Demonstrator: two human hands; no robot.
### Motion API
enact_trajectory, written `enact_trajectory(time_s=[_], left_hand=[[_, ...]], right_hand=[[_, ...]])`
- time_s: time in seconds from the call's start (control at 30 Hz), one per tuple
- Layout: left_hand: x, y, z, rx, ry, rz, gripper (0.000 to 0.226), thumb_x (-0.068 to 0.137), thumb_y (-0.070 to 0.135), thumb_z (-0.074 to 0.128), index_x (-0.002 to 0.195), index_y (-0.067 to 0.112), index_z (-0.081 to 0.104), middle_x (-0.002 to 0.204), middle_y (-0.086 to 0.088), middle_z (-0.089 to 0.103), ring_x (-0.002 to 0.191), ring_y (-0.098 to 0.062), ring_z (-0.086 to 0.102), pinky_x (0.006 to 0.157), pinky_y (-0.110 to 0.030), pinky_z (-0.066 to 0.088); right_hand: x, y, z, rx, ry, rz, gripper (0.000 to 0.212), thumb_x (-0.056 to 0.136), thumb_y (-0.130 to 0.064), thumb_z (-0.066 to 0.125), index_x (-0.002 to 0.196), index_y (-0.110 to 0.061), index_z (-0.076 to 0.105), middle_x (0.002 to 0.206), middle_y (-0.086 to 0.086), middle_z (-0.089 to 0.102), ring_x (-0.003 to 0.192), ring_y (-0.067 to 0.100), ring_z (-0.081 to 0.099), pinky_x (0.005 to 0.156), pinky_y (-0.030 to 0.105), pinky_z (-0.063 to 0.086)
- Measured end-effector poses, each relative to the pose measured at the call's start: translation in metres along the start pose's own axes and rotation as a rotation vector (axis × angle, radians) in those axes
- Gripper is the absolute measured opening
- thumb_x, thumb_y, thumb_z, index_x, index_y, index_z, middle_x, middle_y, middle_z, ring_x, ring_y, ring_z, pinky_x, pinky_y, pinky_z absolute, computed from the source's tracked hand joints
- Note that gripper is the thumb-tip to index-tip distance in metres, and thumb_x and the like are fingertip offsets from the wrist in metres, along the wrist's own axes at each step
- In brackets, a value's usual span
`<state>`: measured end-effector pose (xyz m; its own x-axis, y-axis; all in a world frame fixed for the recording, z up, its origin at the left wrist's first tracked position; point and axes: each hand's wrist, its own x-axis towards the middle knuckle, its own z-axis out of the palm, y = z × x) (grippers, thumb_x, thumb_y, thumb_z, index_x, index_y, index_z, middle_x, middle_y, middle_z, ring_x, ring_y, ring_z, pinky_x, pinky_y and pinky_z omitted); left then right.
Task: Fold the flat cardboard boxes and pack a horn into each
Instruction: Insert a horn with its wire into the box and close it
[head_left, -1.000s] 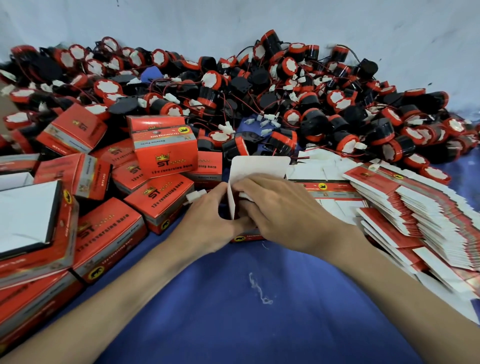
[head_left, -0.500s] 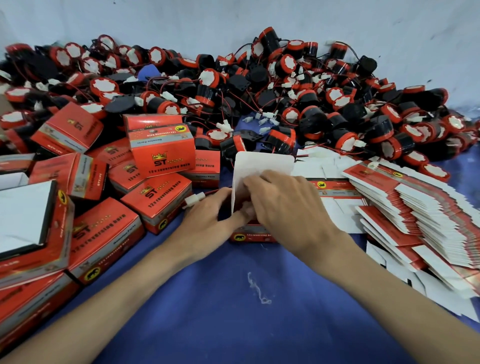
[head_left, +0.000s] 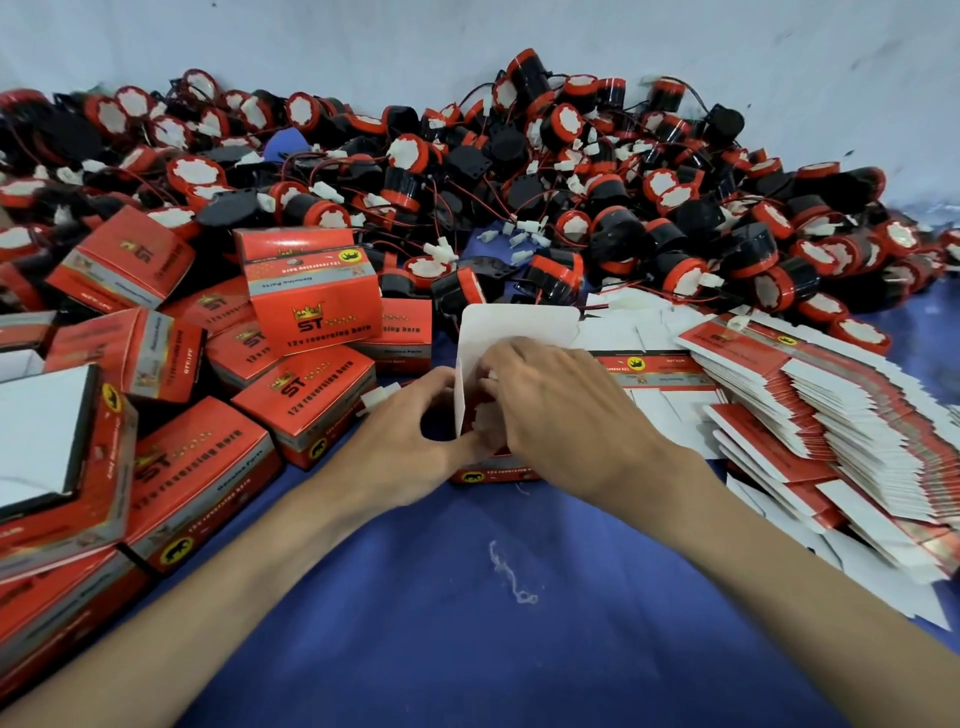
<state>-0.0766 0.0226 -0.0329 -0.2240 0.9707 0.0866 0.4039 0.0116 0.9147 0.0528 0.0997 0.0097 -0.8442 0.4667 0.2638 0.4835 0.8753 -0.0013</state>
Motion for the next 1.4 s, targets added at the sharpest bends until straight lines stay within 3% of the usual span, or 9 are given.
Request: enact_trajectory(time_s=[0.1, 0.4, 0.53, 0.67, 0.8, 0.9, 1.1, 1.23, 1.4], left_hand=[[0.000, 0.001, 0.000, -0.001, -0.004, 0.004, 0.029, 0.068, 0.050, 0.071, 0.087, 0.034, 0.058, 0.081, 0.018, 0.066, 0.080, 0.003, 0.061, 0.068, -0.010, 0.043], [0.000, -0.005, 0.000, 0.010, 0.006, 0.008, 0.037, 0.074, 0.024, 0.078, 0.105, 0.026, 0.058, 0.098, 0.011, 0.067, 0.093, -0.001, 0.062, 0.083, -0.022, 0.049], [0.000, -0.006, 0.000, 0.013, 0.016, 0.013, 0.040, 0.073, 0.029, 0.078, 0.108, 0.031, 0.059, 0.098, 0.015, 0.067, 0.092, 0.005, 0.060, 0.080, -0.015, 0.047], [0.000, -0.006, -0.001, 0.034, 0.007, 0.001, 0.051, 0.065, 0.047, 0.078, 0.109, 0.030, 0.058, 0.100, 0.013, 0.068, 0.097, -0.001, 0.061, 0.088, -0.032, 0.050], [-0.001, -0.007, -0.002, 0.049, 0.005, -0.010, 0.061, 0.056, 0.061, 0.068, 0.109, 0.033, 0.058, 0.100, 0.015, 0.068, 0.098, -0.001, 0.061, 0.091, -0.037, 0.050], [0.000, -0.008, -0.002, 0.059, -0.002, -0.008, 0.059, 0.058, 0.061, 0.069, 0.110, 0.033, 0.058, 0.101, 0.013, 0.068, 0.100, -0.003, 0.061, 0.092, -0.041, 0.050], [-0.001, -0.010, -0.004, 0.116, -0.016, 0.025, 0.063, 0.060, 0.066, 0.064, 0.110, 0.029, 0.058, 0.102, 0.013, 0.067, 0.099, -0.003, 0.060, 0.090, -0.038, 0.050], [-0.001, -0.010, -0.002, 0.113, -0.015, 0.030, 0.060, 0.063, 0.069, 0.072, 0.110, 0.034, 0.057, 0.101, 0.022, 0.066, 0.098, 0.007, 0.058, 0.082, -0.018, 0.046], [-0.001, -0.010, 0.001, 0.078, -0.017, 0.052, 0.047, 0.065, 0.056, 0.070, 0.104, 0.032, 0.059, 0.098, 0.022, 0.067, 0.096, 0.005, 0.060, 0.080, -0.017, 0.046]], right_hand=[[0.000, -0.001, -0.004, 0.003, -0.021, 0.006, 0.017, 0.093, -0.017, 0.046, 0.107, -0.014, 0.055, 0.108, 0.003, 0.057, 0.093, 0.024, 0.055, 0.066, 0.029, 0.033], [-0.009, -0.013, 0.001, -0.117, -0.030, -0.033, 0.029, 0.089, -0.015, 0.045, 0.118, -0.008, 0.048, 0.114, 0.009, 0.048, 0.102, 0.028, 0.048, 0.059, 0.032, 0.033], [-0.004, -0.008, 0.004, -0.029, -0.027, -0.072, 0.032, 0.095, -0.018, 0.040, 0.128, -0.014, 0.041, 0.121, 0.002, 0.057, 0.118, 0.024, 0.045, 0.079, 0.030, 0.034], [-0.003, -0.002, -0.004, 0.155, -0.044, -0.068, 0.025, 0.097, -0.025, 0.040, 0.119, -0.016, 0.048, 0.108, 0.002, 0.066, 0.114, 0.020, 0.049, 0.091, 0.032, 0.031], [-0.008, -0.002, -0.008, 0.201, -0.074, -0.100, 0.022, 0.101, -0.030, 0.030, 0.103, -0.020, 0.049, 0.098, -0.006, 0.063, 0.103, 0.016, 0.050, 0.092, 0.036, 0.033], [-0.005, 0.002, -0.010, 0.166, -0.106, -0.125, 0.025, 0.103, -0.031, 0.034, 0.105, -0.021, 0.056, 0.107, -0.008, 0.060, 0.106, 0.017, 0.048, 0.091, 0.035, 0.034], [-0.009, 0.005, -0.013, 0.122, -0.175, -0.126, 0.033, 0.099, -0.040, 0.030, 0.111, -0.031, 0.059, 0.120, -0.009, 0.049, 0.118, 0.013, 0.037, 0.092, 0.034, 0.031], [-0.008, 0.014, -0.014, 0.099, -0.252, -0.177, 0.030, 0.102, -0.037, 0.030, 0.118, -0.031, 0.055, 0.125, -0.013, 0.041, 0.119, 0.010, 0.031, 0.098, 0.037, 0.031], [-0.002, 0.009, -0.003, 0.201, -0.049, -0.090, 0.030, 0.095, -0.046, 0.048, 0.112, -0.024, 0.059, 0.115, -0.009, 0.059, 0.110, 0.014, 0.048, 0.091, 0.034, 0.038]])
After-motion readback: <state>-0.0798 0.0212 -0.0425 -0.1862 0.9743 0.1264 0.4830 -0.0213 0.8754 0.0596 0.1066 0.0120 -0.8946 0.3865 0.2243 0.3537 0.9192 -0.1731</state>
